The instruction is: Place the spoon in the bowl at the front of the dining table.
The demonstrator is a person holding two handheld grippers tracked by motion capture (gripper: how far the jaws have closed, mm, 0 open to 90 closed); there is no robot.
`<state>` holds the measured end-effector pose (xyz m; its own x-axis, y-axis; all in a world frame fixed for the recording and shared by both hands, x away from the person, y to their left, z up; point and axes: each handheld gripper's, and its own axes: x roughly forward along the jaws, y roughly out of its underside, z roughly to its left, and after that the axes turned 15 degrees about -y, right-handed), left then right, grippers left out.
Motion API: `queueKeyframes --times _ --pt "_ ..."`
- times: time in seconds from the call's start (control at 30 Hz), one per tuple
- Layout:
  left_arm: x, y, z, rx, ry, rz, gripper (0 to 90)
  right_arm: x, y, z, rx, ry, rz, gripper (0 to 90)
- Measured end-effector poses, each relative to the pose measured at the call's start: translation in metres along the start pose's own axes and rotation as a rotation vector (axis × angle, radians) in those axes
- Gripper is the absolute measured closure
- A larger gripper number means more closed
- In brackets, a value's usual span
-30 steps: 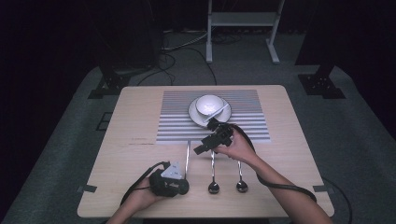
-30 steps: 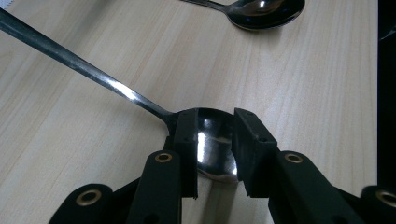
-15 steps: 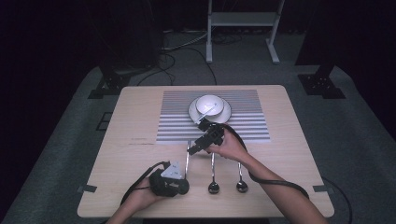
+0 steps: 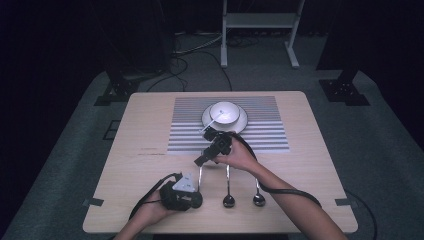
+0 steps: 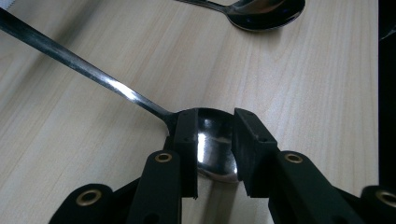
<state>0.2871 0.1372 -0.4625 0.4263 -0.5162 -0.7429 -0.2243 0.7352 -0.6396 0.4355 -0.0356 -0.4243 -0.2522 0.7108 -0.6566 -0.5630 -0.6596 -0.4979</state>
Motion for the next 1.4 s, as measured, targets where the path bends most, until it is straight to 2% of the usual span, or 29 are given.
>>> queueKeyframes --times 0.27,0.43,0.57,0.67,0.73,0.77,0.8,0.9,0.97,1.0,1.03,1.13,1.2,1.27,1.33,1.4 --pt "0.0 0.0 0.0 0.001 -0.002 0.0 71.0 0.004 -0.001 -0.003 0.009 0.028 0.014 58.2" --pt "0.0 0.0 -0.001 0.002 -0.004 -0.002 70.8 0.003 -0.002 -0.005 0.045 -0.001 0.007 63.3" --pt "0.0 0.0 -0.001 0.003 -0.006 -0.002 70.6 0.002 -0.003 -0.004 0.05 -0.013 0.001 65.2" --pt "-0.001 0.001 -0.001 0.009 -0.009 -0.006 66.9 0.002 -0.005 -0.003 0.05 -0.009 0.003 66.7" --pt "-0.002 0.0 -0.001 0.013 -0.015 -0.002 61.2 0.001 -0.006 -0.002 0.057 -0.012 0.002 67.9" --pt "-0.004 0.0 0.0 0.014 -0.021 0.004 61.2 0.0 -0.007 -0.001 0.064 -0.015 0.0 69.6" --pt "-0.007 0.001 0.003 0.012 -0.027 0.012 55.6 -0.002 -0.009 0.002 0.068 -0.027 -0.007 73.8" --pt "-0.011 0.003 0.007 -0.007 -0.029 0.005 50.9 -0.006 -0.012 0.007 0.074 -0.041 -0.01 77.3" --pt "-0.018 0.006 0.012 -0.027 -0.045 -0.007 49.2 -0.012 -0.015 0.014 0.077 -0.041 -0.01 80.8" --pt "-0.024 0.008 0.017 -0.055 -0.055 -0.031 47.0 -0.017 -0.018 0.02 0.09 -0.056 -0.019 84.1" --pt "-0.024 0.008 0.017 -0.055 -0.055 -0.031 45.5 -0.02 -0.02 0.023 0.098 -0.062 -0.022 85.7" --pt "-0.031 0.012 0.025 -0.093 -0.084 -0.041 42.6 -0.025 -0.023 0.029 0.102 -0.07 -0.025 87.9" --pt "-0.034 0.015 0.031 -0.112 -0.104 -0.039 37.8 -0.034 -0.027 0.036 0.095 -0.038 -0.024 88.2" --pt "-0.037 0.02 0.038 -0.151 -0.123 -0.034 34.7 -0.04 -0.028 0.038 0.098 -0.034 -0.027 88.3" --pt "-0.038 0.022 0.041 -0.164 -0.131 -0.032 29.5 -0.047 -0.029 0.038 0.101 -0.021 -0.03 88.3" --pt "-0.041 0.027 0.05 -0.225 -0.137 -0.034 27.4 -0.053 -0.028 0.036 0.105 -0.019 -0.041 88.3"
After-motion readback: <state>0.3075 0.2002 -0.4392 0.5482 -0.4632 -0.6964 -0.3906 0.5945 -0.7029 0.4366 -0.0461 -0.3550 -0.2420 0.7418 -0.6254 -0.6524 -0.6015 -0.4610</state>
